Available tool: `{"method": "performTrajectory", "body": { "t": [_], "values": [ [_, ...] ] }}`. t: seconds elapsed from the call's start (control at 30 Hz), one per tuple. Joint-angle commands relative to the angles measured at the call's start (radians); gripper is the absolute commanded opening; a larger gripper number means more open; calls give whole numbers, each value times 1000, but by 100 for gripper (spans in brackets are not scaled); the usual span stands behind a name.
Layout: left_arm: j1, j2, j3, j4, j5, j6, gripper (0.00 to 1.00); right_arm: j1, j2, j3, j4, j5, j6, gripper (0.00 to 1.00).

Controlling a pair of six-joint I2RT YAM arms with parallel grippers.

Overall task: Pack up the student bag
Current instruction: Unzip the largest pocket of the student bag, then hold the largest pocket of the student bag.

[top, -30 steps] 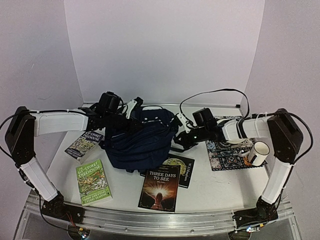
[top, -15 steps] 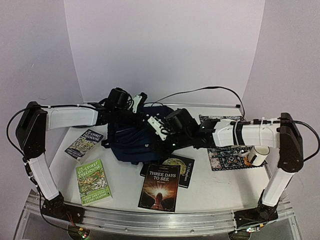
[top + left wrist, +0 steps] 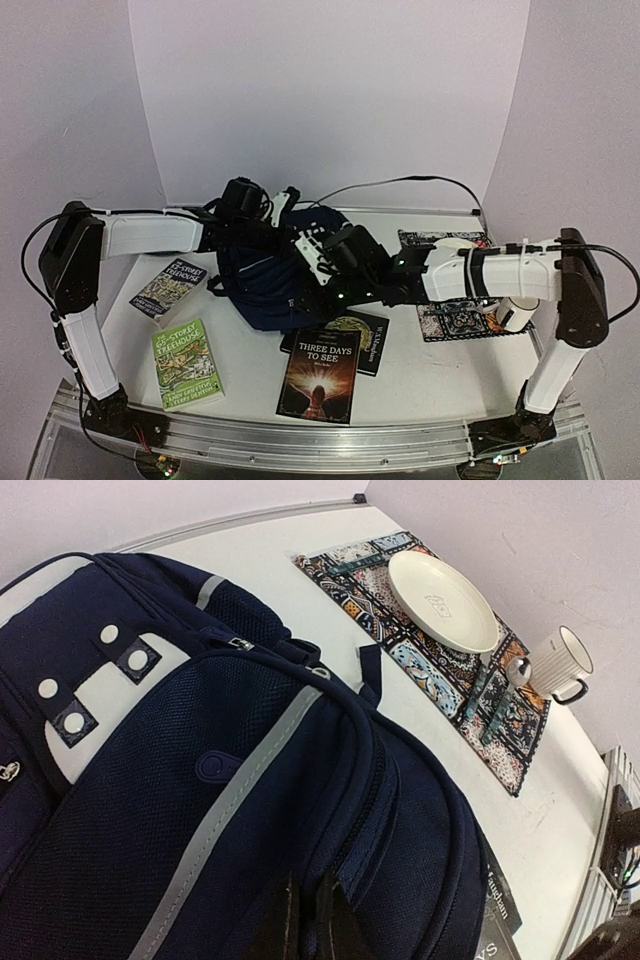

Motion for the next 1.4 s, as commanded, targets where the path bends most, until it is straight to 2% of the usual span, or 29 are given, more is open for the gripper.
{"method": "performTrajectory", "body": {
  "t": [0.0,0.17,0.33,0.47,0.7,0.83,1.1,1.23,1.37],
  "values": [
    [3,-42,-20,113,53,29,0,-23,-110,-52,-51,185,106,58],
    [2,-42,-21,121,92,49,0,-108,-115,-108,-29,136,298,67],
    [2,-47,-24,127,116,60,0,-175,-64,-157,122,31,483,72],
    [0,-48,-25,134,134,63,0,-182,-3,-126,182,-16,544,79],
    [-5,-42,-9,134,152,83,0,-186,51,-94,278,-85,587,81],
    [-6,-47,-7,134,148,85,0,-185,71,-72,298,-103,589,67],
    [-7,-92,-51,130,114,84,3,-187,88,-58,347,-147,582,20],
    [-8,-123,-71,121,60,75,16,-186,86,-54,354,-151,572,0],
    [-8,-172,-95,93,-28,51,33,-187,81,-51,355,-146,566,0]
  ]
}}
